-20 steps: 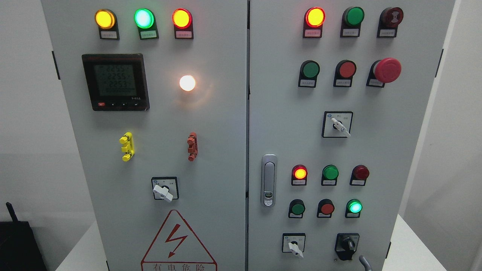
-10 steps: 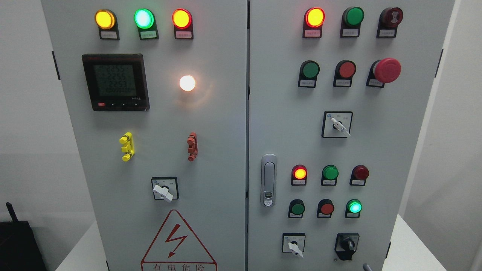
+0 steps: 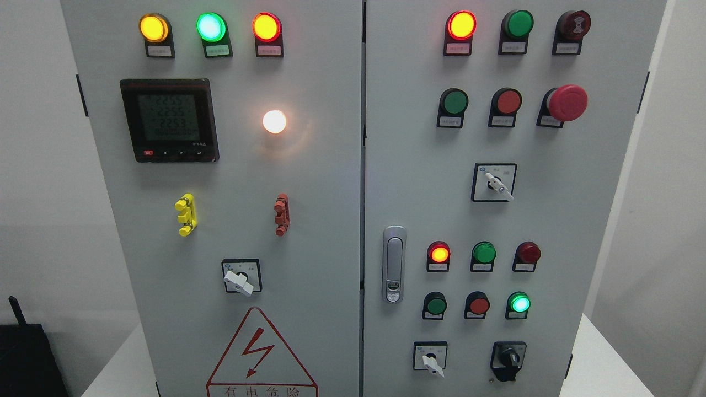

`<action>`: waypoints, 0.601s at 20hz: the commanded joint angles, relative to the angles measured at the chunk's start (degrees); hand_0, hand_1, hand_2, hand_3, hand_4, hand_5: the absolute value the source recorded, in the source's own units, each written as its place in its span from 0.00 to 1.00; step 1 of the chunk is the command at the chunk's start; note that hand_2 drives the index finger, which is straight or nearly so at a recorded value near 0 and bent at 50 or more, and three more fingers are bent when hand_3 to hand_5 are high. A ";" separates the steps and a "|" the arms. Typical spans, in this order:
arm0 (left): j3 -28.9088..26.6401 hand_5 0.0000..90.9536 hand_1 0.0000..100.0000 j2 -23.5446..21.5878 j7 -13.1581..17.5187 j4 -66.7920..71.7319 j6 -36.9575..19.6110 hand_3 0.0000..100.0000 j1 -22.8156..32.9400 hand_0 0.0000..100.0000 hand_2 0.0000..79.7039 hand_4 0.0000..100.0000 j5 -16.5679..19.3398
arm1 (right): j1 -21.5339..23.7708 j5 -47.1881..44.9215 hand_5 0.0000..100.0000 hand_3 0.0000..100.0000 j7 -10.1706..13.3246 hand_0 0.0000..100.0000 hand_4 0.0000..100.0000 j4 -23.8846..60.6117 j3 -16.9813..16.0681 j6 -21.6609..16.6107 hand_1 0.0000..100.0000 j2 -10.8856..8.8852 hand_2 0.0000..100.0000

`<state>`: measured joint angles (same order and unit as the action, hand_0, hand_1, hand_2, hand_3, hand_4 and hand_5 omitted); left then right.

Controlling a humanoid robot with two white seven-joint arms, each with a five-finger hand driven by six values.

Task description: Trip black knob to open circuit

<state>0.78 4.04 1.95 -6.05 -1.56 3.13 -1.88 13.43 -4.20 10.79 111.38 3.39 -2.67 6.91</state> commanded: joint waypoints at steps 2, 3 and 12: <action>-0.07 0.00 0.39 0.00 -0.01 -0.01 -0.11 0.00 -0.14 0.12 0.00 0.00 -0.14 | 1.42 -0.11 0.38 0.58 -0.24 0.00 0.42 2.26 0.30 -1.63 0.10 0.04 0.00; -0.07 0.00 0.39 0.09 -0.01 -0.01 -0.11 0.00 -0.14 0.12 0.00 0.00 -0.14 | 2.21 -0.20 0.35 0.52 -0.24 0.00 0.39 2.35 0.30 -1.98 0.10 0.04 0.00; -0.07 0.00 0.39 0.09 -0.01 -0.01 -0.11 0.00 -0.23 0.12 0.00 0.00 -0.14 | 6.34 -2.48 0.00 0.06 -1.21 0.00 0.00 2.88 1.09 -5.41 0.06 -0.23 0.00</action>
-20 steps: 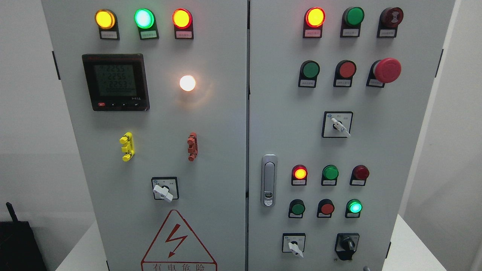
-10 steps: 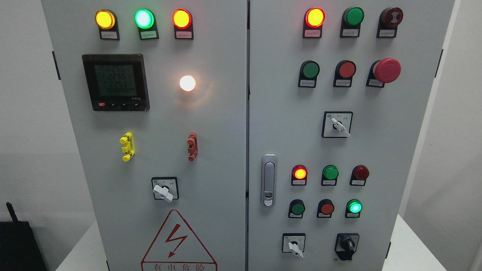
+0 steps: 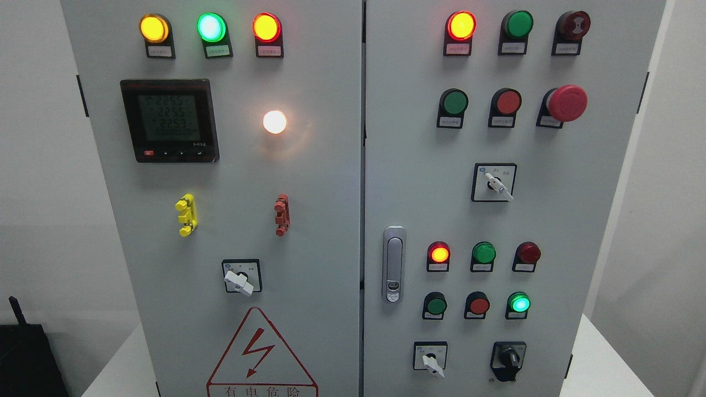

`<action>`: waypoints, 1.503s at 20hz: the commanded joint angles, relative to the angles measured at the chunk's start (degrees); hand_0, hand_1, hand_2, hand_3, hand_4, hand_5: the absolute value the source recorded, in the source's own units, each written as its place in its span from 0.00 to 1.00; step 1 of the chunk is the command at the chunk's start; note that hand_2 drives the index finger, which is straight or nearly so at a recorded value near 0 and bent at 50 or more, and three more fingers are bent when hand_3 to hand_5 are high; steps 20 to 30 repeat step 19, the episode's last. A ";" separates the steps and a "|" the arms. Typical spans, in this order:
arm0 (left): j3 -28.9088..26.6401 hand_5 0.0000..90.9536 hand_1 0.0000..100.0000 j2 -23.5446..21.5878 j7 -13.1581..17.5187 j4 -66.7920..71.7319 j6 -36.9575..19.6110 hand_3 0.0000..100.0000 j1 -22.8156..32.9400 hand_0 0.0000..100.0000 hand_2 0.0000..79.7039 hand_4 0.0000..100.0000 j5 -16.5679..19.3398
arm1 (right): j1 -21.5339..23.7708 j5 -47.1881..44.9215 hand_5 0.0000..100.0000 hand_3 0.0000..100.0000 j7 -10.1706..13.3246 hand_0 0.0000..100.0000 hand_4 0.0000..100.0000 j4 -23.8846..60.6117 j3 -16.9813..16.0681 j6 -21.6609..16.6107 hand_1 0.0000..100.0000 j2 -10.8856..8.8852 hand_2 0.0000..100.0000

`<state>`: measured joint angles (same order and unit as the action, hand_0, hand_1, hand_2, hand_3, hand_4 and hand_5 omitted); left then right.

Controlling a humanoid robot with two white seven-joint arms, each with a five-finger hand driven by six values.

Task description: Trip black knob to open circuit

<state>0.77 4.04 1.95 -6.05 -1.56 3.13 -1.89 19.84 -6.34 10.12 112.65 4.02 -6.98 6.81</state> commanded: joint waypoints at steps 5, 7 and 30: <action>-0.07 0.00 0.39 0.09 -0.01 -0.01 -0.11 0.00 -0.14 0.12 0.00 0.00 -0.14 | 0.02 -0.42 0.00 0.03 -0.72 0.00 0.00 1.70 0.46 -1.11 0.05 -0.13 0.00; -0.07 0.00 0.39 0.09 -0.01 -0.01 -0.11 0.00 -0.14 0.12 0.00 0.00 -0.14 | 0.02 -0.42 0.00 0.02 -0.72 0.00 0.00 1.70 0.55 -1.11 0.05 -0.13 0.00; -0.07 0.00 0.39 0.09 -0.01 -0.01 -0.02 0.00 -0.14 0.12 0.00 0.00 -0.14 | 0.11 -0.42 0.00 0.02 -0.72 0.00 0.00 1.70 0.46 -1.11 0.05 -0.13 0.00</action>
